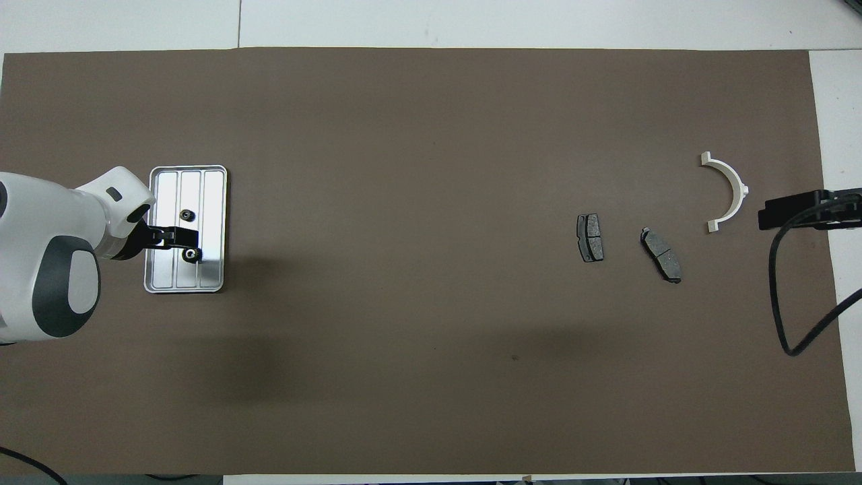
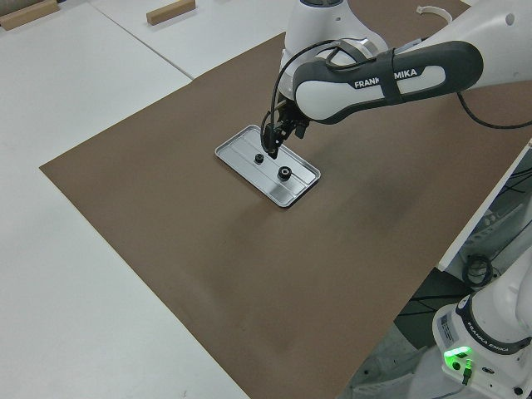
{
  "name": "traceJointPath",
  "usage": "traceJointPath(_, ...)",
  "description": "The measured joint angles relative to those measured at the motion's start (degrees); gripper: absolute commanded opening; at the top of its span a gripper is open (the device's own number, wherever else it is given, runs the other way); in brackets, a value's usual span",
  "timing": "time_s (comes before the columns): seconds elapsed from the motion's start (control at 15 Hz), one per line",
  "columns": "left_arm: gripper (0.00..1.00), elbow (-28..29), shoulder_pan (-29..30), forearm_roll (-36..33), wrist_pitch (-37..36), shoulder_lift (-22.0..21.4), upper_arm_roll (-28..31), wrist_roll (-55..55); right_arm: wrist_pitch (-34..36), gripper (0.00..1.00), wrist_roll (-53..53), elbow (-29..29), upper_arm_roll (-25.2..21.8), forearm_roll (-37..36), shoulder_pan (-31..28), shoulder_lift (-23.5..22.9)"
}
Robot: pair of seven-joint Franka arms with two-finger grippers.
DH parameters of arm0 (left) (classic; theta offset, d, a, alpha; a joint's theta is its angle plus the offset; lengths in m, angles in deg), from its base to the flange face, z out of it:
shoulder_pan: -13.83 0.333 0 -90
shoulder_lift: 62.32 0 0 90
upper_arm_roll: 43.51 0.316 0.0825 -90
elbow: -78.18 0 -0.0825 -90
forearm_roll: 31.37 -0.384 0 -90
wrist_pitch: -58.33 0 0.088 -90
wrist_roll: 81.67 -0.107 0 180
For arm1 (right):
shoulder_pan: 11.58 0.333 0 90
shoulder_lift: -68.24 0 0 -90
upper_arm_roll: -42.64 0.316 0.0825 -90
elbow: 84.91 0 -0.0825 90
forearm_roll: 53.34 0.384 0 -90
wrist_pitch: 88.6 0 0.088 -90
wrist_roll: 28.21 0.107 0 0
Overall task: Place bearing gear from tray to pile
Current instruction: 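Reach the left gripper down to the tray and grasp the dark bearing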
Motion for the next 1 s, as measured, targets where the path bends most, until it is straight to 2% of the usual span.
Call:
traceJointPath(0.47,1.0,2.68,0.0,0.0,4.09,2.28,0.0,0.0,0.0,1.0,0.0,0.02,-0.18,0.0,-0.05,0.0)
traceJointPath(1.0,1.0,2.99,0.0,0.0,6.08,4.81,0.0,0.0,0.0,1.0,0.0,0.3,-0.07,0.0,0.0,0.02)
